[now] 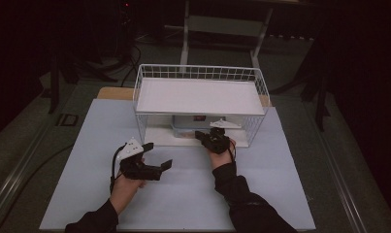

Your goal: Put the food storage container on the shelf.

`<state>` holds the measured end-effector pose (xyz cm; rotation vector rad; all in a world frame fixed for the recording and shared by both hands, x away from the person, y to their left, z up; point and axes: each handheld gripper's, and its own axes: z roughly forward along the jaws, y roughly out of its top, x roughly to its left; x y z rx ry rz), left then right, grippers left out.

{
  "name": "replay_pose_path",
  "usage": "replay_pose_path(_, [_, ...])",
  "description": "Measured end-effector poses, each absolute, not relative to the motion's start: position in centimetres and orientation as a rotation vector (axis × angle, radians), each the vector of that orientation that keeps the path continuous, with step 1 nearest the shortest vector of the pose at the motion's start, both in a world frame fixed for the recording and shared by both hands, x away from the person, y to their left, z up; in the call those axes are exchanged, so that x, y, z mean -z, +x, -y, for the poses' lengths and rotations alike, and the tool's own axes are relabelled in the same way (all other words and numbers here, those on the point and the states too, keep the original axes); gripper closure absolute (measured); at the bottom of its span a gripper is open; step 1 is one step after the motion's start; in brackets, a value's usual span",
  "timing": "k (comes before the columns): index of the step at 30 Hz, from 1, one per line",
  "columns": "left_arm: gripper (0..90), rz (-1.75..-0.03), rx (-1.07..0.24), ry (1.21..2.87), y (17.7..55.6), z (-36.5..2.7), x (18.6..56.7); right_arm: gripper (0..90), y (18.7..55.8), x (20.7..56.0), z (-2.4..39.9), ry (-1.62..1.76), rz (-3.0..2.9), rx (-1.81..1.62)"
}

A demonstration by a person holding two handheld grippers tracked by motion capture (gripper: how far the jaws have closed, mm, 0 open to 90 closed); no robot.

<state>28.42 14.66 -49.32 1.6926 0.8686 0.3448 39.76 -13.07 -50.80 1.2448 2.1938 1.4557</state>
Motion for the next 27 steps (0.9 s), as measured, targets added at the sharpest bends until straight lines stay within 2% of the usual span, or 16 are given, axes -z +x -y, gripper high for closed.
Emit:
replay_pose_path(5, [1.2, -0.869, -0.341, 1.695, 28.4, -14.7, 49.3, 86.8, 38.9, 50.5, 13.1, 1.228, -2.207, -1.470])
replay_pose_path(9, [1.2, -0.873, -0.341, 1.690, 28.4, -14.8, 49.3, 79.9, 38.0, 50.0, 13.3, 1.195, -2.225, -1.493])
replay_pose_path(10, [1.2, -0.874, -0.342, 1.691, 28.4, -14.8, 49.3, 73.4, 37.6, 49.7, 13.5, 1.187, -2.238, -1.511])
replay_pose_path(11, [1.2, -0.875, -0.341, 1.691, 28.4, -14.8, 49.3, 73.4, 37.6, 49.7, 13.5, 1.187, -2.238, -1.511])
replay_pose_path(12, [1.2, -0.876, -0.332, 1.690, 28.3, -14.7, 49.2, 65.6, 37.3, 49.6, 13.7, 1.179, -2.236, -1.521])
replay_pose_path(13, [1.2, -0.876, -0.332, 1.690, 28.3, -14.7, 49.2, 65.6, 37.3, 49.6, 13.7, 1.179, -2.236, -1.521])
replay_pose_path(16, [1.2, -0.863, -0.328, 1.695, 28.1, -14.5, 49.0, 49.4, 36.4, 49.1, 14.0, 1.149, -2.246, -1.522])
replay_pose_path(17, [1.2, -0.863, -0.328, 1.695, 28.1, -14.5, 49.0, 49.4, 36.4, 49.1, 14.0, 1.149, -2.246, -1.522])
replay_pose_path(18, [1.2, -0.860, -0.330, 1.693, 28.0, -14.4, 48.9, 42.2, 36.0, 49.0, 14.3, 1.151, -2.241, -1.529])
replay_pose_path(20, [1.2, -0.857, -0.326, 1.692, 28.0, -14.4, 48.8, 36.6, 35.7, 49.0, 14.5, 1.142, -2.240, -1.525])
replay_pose_path(21, [1.2, -0.857, -0.326, 1.692, 28.0, -14.4, 48.8, 36.6, 35.7, 49.0, 14.5, 1.142, -2.240, -1.525])
replay_pose_path(22, [1.2, -0.858, -0.327, 1.697, 27.9, -14.4, 48.8, 32.3, 35.2, 48.9, 14.9, 1.130, -2.233, -1.526])
replay_pose_path(23, [1.2, -0.858, -0.327, 1.697, 27.9, -14.4, 48.8, 32.3, 35.2, 48.9, 14.9, 1.130, -2.233, -1.526])
replay_pose_path(24, [1.2, -0.856, -0.321, 1.699, 27.9, -14.5, 48.8, 24.5, 34.8, 48.8, 15.3, 1.117, -2.235, -1.552])
replay_pose_path(27, [1.2, -0.851, -0.320, 1.696, 27.8, -14.5, 48.7, 22.4, 34.4, 48.6, 15.8, 1.104, -2.221, -1.584])
